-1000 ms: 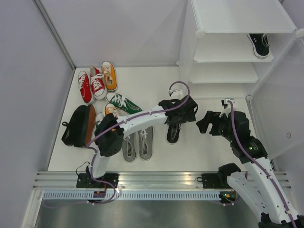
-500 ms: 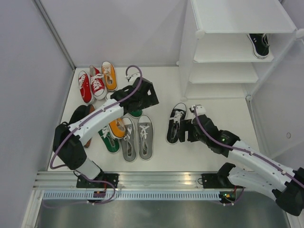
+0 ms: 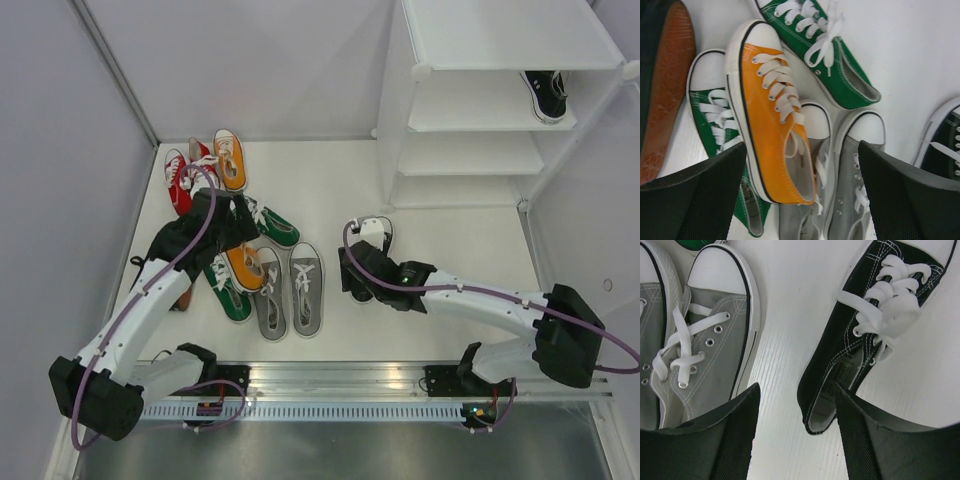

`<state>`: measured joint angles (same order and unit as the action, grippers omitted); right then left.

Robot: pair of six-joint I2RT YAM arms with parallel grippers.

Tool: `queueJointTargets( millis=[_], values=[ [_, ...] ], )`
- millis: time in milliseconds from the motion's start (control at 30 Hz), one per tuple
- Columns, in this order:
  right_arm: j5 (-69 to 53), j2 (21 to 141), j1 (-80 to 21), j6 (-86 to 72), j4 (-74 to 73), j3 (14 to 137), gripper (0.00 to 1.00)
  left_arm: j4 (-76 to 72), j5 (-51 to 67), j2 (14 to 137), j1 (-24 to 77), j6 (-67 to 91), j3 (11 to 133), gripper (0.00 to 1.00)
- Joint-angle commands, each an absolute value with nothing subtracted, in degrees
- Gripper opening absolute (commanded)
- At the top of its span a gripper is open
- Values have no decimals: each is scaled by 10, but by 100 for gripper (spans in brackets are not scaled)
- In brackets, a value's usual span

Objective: Place and organize the shoes in the shoe cabinet

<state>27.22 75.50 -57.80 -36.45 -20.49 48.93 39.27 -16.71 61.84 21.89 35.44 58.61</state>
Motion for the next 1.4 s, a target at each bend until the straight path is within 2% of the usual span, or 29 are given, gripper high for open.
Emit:
queueJointTargets(
  millis=[0,233,533,800,1000,1367],
  values=[
    [297,806,-579,-384,-183,526,66,387,-196,612,200,292,555,95],
    [325,886,-578,-455,-172,512,65,361,-260,620,191,256,512,95],
    [328,916,-579,-464,-183,494,64,358,-233,625,189,265,513,95],
    [373,820,-588,-445,-284,519,67,358,-236,604,189,258,508,96],
    [353,817,-584,-446,-279,506,69,359,-235,595,190,234,523,97],
    [295,888,-583,-446,-216,490,60,357,-240,594,190,219,511,97]
  ],
)
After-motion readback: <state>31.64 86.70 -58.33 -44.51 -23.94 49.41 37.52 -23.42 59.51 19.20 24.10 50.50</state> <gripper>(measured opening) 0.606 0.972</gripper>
